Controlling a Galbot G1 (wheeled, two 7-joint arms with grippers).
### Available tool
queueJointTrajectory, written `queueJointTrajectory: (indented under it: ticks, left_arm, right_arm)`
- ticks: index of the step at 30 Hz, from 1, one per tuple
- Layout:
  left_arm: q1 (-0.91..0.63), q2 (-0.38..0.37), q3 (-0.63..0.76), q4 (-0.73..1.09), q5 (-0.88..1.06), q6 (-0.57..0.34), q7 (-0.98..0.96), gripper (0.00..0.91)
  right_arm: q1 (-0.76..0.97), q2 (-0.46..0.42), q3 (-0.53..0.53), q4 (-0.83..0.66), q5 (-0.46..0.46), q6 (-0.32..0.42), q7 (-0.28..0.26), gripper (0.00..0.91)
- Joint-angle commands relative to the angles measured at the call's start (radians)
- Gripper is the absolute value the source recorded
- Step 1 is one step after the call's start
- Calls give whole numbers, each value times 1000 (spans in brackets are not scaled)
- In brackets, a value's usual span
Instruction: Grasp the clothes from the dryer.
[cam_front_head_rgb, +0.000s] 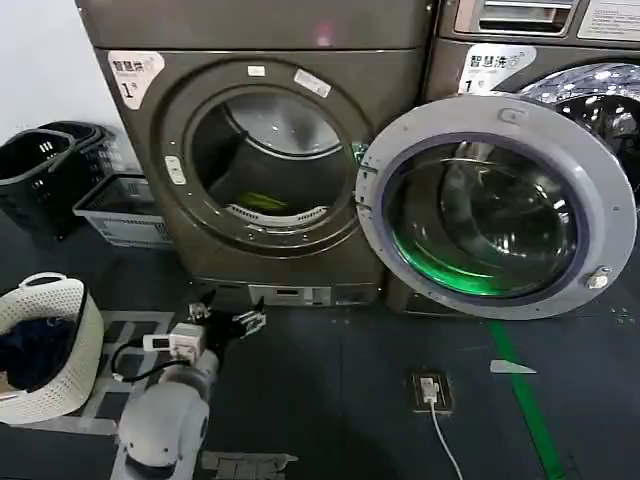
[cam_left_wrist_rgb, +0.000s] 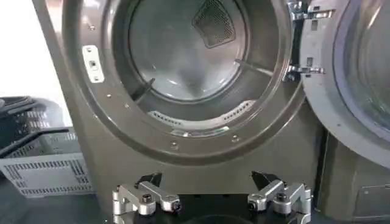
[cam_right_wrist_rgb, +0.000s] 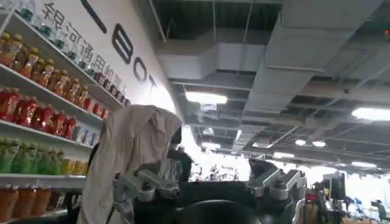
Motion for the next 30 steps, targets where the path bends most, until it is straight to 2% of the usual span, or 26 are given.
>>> queueJointTrajectory:
  ticks: [1, 30]
  left_arm:
    - [2, 1, -1, -5, -3, 49, 0, 907]
    - [-5, 2, 4, 4, -8, 49, 1, 907]
  right_arm:
    - [2, 2, -2, 0, 23, 28, 6, 907]
    - [7, 6, -7, -5, 22, 29, 10, 907]
